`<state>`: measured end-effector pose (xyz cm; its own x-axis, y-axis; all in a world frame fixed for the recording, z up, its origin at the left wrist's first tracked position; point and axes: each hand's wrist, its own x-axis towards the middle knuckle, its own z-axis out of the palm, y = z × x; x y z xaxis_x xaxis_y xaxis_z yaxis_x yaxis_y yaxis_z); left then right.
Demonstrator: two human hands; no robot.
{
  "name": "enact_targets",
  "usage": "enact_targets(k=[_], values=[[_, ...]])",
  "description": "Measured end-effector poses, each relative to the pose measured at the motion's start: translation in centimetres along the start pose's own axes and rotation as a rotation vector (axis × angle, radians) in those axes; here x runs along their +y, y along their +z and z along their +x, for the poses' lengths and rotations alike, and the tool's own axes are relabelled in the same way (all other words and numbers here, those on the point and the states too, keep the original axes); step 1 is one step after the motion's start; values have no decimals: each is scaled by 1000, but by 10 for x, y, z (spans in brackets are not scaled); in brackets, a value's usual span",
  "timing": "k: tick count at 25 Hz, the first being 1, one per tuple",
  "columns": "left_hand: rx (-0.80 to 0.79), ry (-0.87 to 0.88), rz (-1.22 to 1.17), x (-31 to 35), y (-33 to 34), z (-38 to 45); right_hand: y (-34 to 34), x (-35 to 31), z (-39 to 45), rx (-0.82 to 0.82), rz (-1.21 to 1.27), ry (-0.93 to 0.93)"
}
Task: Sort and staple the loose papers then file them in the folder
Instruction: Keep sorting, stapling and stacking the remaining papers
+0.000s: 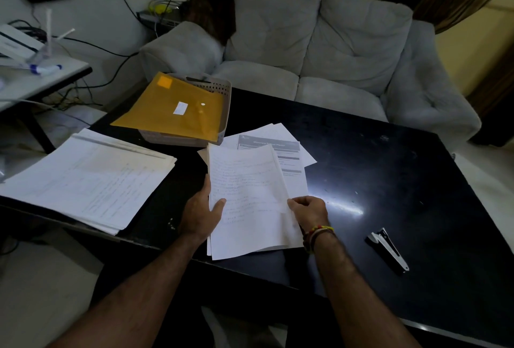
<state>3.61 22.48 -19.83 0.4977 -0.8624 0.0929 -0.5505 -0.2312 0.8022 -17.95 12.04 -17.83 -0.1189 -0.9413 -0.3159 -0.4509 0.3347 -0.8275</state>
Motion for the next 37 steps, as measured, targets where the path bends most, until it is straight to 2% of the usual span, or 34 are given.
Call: enact_targets(k=[3, 4, 6, 8, 14, 17, 23, 26, 28, 30, 32, 34, 37], values=[[-22, 2, 10, -10, 4, 3, -3, -2, 4, 303, -179, -57], [-26, -3, 11, -12, 5, 4, -2, -6, 5, 361, -272, -47], [-19, 3, 9, -14, 7, 6, 1, -17, 8, 347, -443, 51], [2, 22, 13, -11, 7, 6, 7, -28, 12, 273, -505, 128], [3, 45, 7, -9, 5, 4, 4, -27, 19, 258, -292, 91], [3, 55, -44, -5, 4, 4, -6, -26, 14, 303, -227, 40], [24, 4, -115, 1, 2, 0, -67, -53, 17, 672, -16, -276], [13, 2, -137, 2, -1, 0, -102, -78, 23, 758, 124, -332], [7, 16, -153, -1, -3, 0, -108, -87, 26, 666, 154, -355], [16, 30, -152, -4, -2, -1, -92, -83, 21, 461, 140, -359], [47, 20, -123, -5, -2, 3, -58, -67, 6, 239, 117, -234], [91, -34, -154, -5, -2, 4, -23, -42, -12, 126, -21, -95], [145, -98, -265, -4, -1, 3, 6, -9, -25, 25, -316, -59]])
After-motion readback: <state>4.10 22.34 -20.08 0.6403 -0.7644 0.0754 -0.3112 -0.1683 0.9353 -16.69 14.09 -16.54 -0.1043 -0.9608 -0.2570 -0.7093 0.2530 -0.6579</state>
